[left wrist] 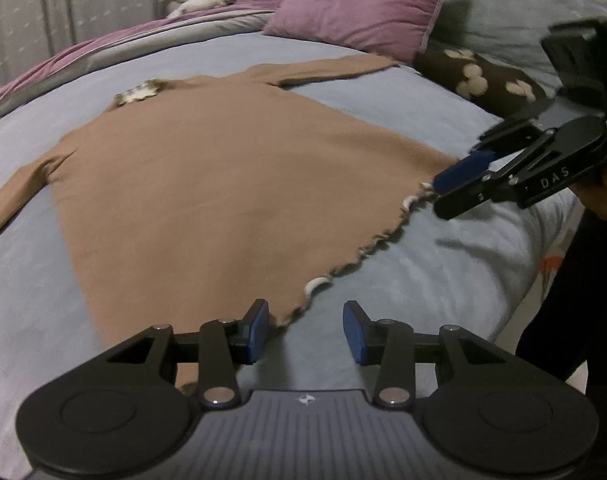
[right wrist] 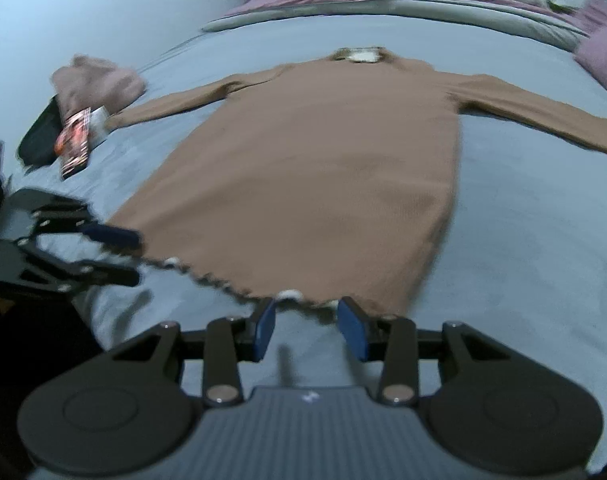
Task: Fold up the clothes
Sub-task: 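Lift the pinched hem with the left gripper, raising the sweater's lining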
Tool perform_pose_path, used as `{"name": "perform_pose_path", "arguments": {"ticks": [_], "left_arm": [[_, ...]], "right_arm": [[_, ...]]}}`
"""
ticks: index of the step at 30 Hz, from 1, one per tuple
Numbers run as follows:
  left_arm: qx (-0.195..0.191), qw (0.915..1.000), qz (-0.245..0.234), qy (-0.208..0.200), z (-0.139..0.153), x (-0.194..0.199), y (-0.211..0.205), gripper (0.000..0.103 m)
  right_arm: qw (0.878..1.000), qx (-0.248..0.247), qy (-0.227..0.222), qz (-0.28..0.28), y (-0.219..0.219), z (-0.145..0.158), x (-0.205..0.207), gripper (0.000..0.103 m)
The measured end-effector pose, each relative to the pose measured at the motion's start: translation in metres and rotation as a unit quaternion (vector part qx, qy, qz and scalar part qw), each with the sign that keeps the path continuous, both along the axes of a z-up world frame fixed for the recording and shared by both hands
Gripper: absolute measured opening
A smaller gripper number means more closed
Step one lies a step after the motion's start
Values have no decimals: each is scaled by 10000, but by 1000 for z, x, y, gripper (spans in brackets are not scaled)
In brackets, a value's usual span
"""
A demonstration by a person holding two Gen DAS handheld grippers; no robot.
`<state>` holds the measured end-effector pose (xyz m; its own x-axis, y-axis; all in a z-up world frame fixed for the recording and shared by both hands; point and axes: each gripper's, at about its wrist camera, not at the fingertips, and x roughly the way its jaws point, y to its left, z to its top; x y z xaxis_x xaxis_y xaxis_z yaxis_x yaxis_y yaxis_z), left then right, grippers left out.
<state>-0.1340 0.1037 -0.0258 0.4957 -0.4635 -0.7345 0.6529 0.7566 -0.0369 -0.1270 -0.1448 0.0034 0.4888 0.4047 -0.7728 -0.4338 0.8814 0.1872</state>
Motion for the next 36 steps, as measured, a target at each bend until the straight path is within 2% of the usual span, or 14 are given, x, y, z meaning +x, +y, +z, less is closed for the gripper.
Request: {"name": "perform_pose_path", "arguments": {"ticks": [7, 12, 13, 16, 18, 20, 22, 25, 28, 36], "left_arm": [[225, 9990, -295, -266, -9, -1, -17, 40], [250, 9988, -160, -400, -9, 6, -22, 36], [270, 9986, -139, -436, -10, 8, -23, 31], [283, 9985, -123, -447, -9, 12, -26, 7], [43, 9995, -65, -321, -3, 15, -21, 5], [-487, 9986, 154, -111, 7, 24, -8, 5], [-1039, 9937, 406, 109, 18, 35, 7, 5], [-1575, 9846, 664, 366, 28, 50, 23, 5], [-1811, 9792, 746, 524, 33, 61, 28, 5], [-1788, 9784, 810, 647, 33, 62, 25, 5]], "right_arm": [[9983, -107, 66, 577, 27, -7, -8, 37], [9968, -148, 93, 781, 39, -11, -9, 37], [9966, -153, 95, 810, 40, -12, -9, 37], [9958, -181, 89, 889, 46, -14, -10, 37], [9955, -211, 61, 920, 49, -15, -10, 37], [9955, -215, 14, 927, 52, -16, -11, 38], [9952, -230, -72, 944, 55, -15, -11, 38], [9944, -287, -236, 992, 61, -14, -10, 40], [9932, -343, -400, 1040, 67, -13, -9, 41], [9883, -505, -835, 1170, 84, -10, -6, 40]]}}
